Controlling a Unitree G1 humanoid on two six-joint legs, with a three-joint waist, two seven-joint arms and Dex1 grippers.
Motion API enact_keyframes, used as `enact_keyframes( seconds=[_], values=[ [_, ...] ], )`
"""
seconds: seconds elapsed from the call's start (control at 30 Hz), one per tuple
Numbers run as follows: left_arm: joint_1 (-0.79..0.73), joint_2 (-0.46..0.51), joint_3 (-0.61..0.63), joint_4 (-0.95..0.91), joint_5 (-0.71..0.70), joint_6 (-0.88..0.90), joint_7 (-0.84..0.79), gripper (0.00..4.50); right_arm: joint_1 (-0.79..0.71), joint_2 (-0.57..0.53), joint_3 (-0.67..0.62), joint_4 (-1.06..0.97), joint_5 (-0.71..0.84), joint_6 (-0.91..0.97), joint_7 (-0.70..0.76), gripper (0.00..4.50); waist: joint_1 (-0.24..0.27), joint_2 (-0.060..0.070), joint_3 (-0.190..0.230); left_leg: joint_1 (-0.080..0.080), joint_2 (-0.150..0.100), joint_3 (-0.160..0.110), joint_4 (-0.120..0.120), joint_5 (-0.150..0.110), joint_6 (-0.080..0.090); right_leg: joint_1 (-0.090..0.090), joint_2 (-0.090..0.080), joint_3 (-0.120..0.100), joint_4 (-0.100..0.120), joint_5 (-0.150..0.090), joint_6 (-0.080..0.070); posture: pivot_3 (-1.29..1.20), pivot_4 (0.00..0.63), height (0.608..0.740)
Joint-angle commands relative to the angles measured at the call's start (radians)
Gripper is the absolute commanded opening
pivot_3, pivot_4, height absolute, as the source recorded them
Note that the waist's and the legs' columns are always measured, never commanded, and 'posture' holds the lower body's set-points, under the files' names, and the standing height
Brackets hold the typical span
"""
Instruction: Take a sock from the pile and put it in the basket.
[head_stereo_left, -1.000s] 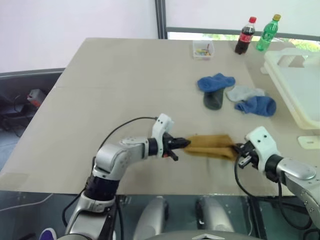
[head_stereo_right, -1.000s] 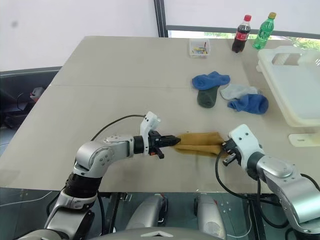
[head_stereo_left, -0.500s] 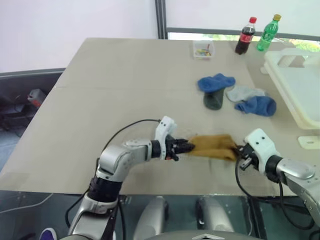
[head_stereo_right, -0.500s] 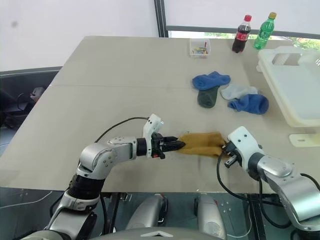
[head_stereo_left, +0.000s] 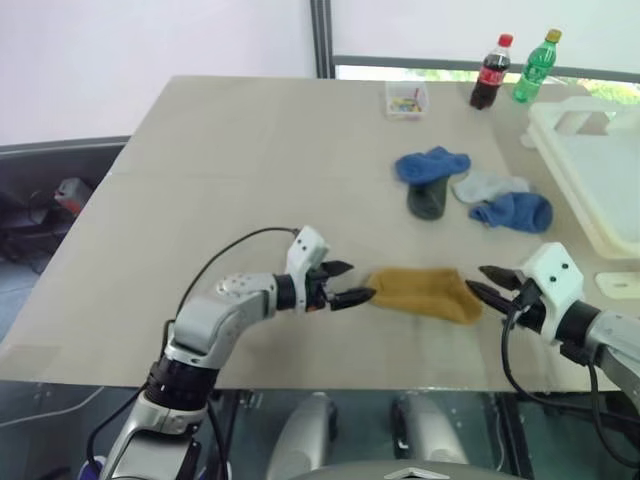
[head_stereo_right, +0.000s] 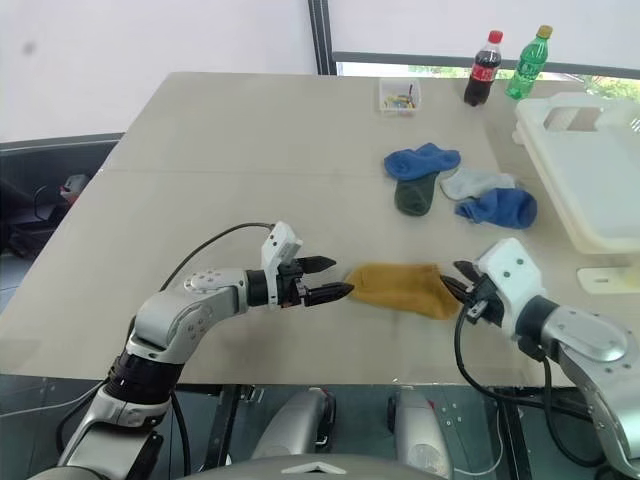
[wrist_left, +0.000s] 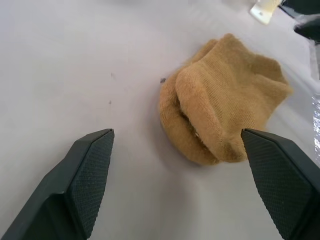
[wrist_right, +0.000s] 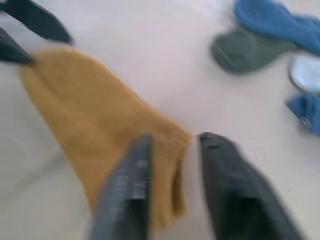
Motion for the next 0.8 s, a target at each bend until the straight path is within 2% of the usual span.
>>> enact_keyframes(
  seconds=[0.03, 0.17, 0.27, 0.37, 0.53, 0.7, 0.8],
  values=[
    [-0.016, 0.0, 0.001, 0.013, 0.011, -0.028, -0.025, 4.34, -0.051, 0.026, 0.111, 0.063, -0.044, -0.067, -0.001, 0.03, -0.002, 0.0, 0.0, 0.0, 0.0, 0.0, 0.0, 0.0, 0.0, 0.0, 0.0, 0.0, 0.0, 0.0, 0.0, 0.0, 0.15, 0.74],
    [-0.053, -0.03, -0.006, 0.088, -0.019, 0.061, -0.031, 4.34, -0.075, 0.024, 0.251, 0.244, -0.159, -0.16, 0.014, 0.03, 0.001, -0.001, 0.0, 0.0, 0.0, 0.001, 0.0, 0.0, 0.0, 0.0, 0.0, 0.0, 0.0, 0.0, 0.0, 0.0, 0.15, 0.74],
    [-0.08, -0.066, -0.023, 0.14, -0.022, 0.123, -0.026, 4.34, -0.063, 0.005, 0.304, 0.331, -0.214, -0.224, 0.039, 0.03, 0.007, 0.0, -0.001, 0.0, -0.002, -0.001, 0.001, 0.0, 0.0, 0.001, -0.001, -0.001, 0.0, 0.0, 0.0, 0.0, 0.15, 0.74],
    [-0.099, -0.08, -0.033, 0.164, -0.009, 0.145, -0.02, 4.34, -0.061, 0.006, 0.302, 0.342, -0.222, -0.247, 0.046, 0.03, 0.006, -0.003, -0.004, 0.001, -0.001, -0.001, 0.001, 0.0, 0.0, 0.002, -0.001, -0.001, 0.0, 0.0, 0.0, 0.0, 0.15, 0.74],
    [-0.118, -0.095, -0.001, 0.133, -0.079, 0.257, -0.034, 4.34, -0.071, -0.001, 0.219, 0.235, -0.169, -0.208, 0.044, 0.03, 0.006, -0.002, -0.004, 0.003, -0.001, -0.002, 0.001, 0.0, 0.0, 0.004, -0.001, -0.002, 0.0, 0.0, 0.0, 0.0, 0.15, 0.74],
    [-0.136, -0.052, -0.012, 0.083, -0.104, 0.313, -0.068, 4.34, -0.037, -0.016, 0.134, 0.098, -0.073, -0.12, 0.061, 0.03, 0.006, -0.002, -0.004, 0.001, -0.001, -0.004, 0.001, 0.0, 0.0, 0.003, -0.001, -0.003, 0.0, 0.0, 0.0, 0.0, 0.15, 0.74],
    [-0.161, -0.025, -0.04, 0.069, -0.097, 0.351, -0.072, 4.34, -0.011, -0.027, 0.162, 0.116, -0.089, -0.115, 0.065, 0.03, 0.004, -0.002, -0.004, 0.001, -0.001, -0.004, 0.001, 0.0, 0.0, 0.003, -0.001, -0.003, 0.0, 0.0, 0.0, 0.0, 0.15, 0.74]
  ],
)
